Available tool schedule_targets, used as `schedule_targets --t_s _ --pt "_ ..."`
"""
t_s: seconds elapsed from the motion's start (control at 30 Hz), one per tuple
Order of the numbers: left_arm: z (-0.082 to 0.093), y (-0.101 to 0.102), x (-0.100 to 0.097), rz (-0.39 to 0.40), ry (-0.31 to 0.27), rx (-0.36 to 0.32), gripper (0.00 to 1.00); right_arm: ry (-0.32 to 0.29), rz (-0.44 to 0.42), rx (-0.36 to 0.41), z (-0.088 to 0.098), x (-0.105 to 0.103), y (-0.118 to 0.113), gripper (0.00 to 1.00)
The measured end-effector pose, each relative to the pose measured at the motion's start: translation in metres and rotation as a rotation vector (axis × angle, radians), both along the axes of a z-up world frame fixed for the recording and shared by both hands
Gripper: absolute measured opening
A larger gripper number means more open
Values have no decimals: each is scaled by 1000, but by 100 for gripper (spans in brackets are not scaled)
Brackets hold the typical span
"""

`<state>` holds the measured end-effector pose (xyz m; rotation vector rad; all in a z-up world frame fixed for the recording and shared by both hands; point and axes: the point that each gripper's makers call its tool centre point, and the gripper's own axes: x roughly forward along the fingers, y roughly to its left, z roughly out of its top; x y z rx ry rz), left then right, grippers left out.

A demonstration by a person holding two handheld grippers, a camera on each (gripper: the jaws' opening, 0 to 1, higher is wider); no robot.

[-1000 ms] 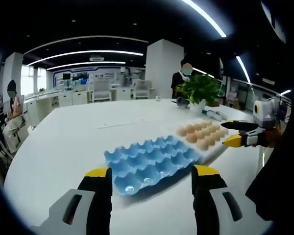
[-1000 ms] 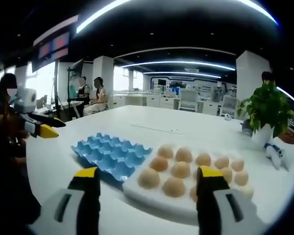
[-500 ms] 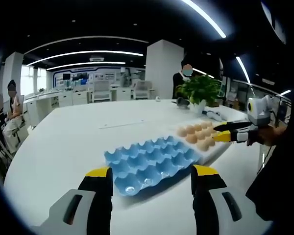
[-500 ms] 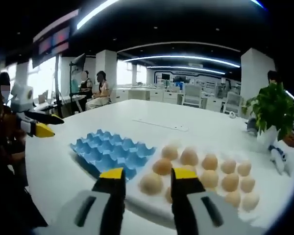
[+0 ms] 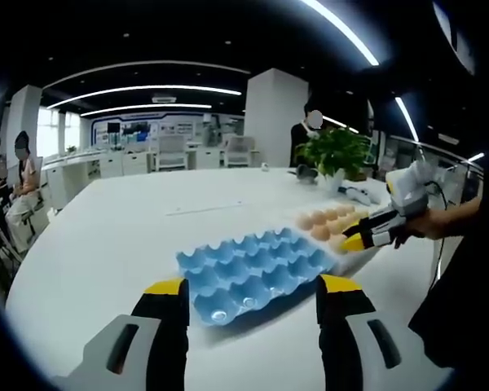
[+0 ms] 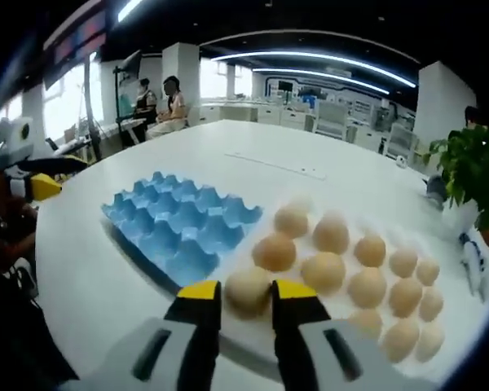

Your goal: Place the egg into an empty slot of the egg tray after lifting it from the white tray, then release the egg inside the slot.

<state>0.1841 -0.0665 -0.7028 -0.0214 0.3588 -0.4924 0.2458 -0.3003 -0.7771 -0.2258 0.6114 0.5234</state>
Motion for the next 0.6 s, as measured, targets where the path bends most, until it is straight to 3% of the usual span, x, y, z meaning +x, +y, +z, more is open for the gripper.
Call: schedule_targets --t_s 0.07,0.2,0.27,0.33,0.4,0.43,0.47,0.5,0.6 --pt "1 1 0 3 -2 -8 63 -2 4 9 2 1 -1 24" --pt "1 2 2 9 -5 -4 63 95 66 -63 -3 1 1 25" --pt "1 3 3 8 -6 -8 63 160 155 -174 -8 1 2 26" --pt "1 4 4 8 -8 -5 63 255 184 -204 -12 2 4 26" --pt "1 4 4 8 -9 -4 62 309 175 -194 -13 2 5 26" --pt "1 4 4 6 -9 -4 62 358 284 -235 -16 3 7 26" --pt "1 4 4 6 -9 -4 62 364 295 -238 -16 3 7 26" --pt "1 4 4 7 -8 -5 62 369 364 -286 -18 2 8 26" --pt "0 5 3 9 -8 -5 61 387 381 -304 -18 1 10 26"
